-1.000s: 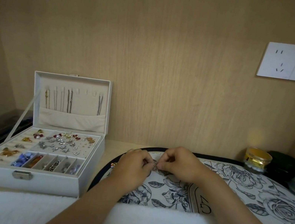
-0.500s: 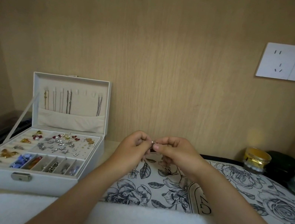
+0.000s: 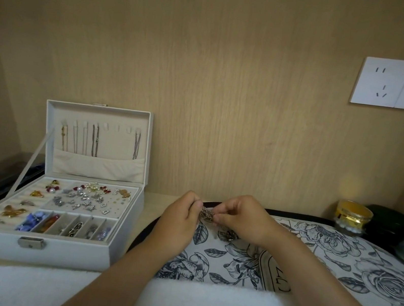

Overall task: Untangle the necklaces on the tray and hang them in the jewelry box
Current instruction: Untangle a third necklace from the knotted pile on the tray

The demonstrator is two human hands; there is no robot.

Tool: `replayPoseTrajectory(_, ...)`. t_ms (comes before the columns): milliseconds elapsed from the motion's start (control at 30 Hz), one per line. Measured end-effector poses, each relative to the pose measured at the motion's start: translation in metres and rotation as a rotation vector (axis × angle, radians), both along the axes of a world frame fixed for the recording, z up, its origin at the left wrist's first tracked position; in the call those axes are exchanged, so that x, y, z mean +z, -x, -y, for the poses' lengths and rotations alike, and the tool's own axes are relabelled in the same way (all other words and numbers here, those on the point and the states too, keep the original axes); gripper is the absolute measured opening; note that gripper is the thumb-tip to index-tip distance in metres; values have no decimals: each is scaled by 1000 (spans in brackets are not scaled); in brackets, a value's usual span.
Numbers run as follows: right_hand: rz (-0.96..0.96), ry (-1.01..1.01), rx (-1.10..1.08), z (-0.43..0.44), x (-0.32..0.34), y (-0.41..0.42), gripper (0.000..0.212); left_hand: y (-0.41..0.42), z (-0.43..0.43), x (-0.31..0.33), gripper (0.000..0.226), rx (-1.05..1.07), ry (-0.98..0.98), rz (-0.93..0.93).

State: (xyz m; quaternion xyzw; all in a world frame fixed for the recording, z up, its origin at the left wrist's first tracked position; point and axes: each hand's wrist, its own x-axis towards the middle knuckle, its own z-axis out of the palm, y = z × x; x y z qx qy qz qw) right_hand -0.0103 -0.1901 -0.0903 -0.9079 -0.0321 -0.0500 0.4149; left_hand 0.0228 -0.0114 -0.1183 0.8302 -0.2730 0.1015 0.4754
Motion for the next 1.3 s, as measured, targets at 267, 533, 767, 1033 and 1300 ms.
replayPoseTrajectory(267, -50, -33, 15, -6, 4, 5, 26, 2, -1, 9, 49, 9, 243, -370)
replayPoseTrajectory(533, -52, -216, 52, -2, 5, 4, 25, -3, -8, 10, 39, 48, 344, -377)
replayPoseTrajectory(767, -69, -727, -48, -11, 18, 7, 48, -6, -8, 7, 25, 39, 310, -249)
replayPoseTrajectory(1033, -130, -931, -24, -7, 17, 8, 21, -2, -6, 3, 26, 98, 142, -97)
replayPoseTrajectory(1300, 6, -258, -174, -5, 2, 1, 21, -10, -18, 4, 31, 364, -184, 85)
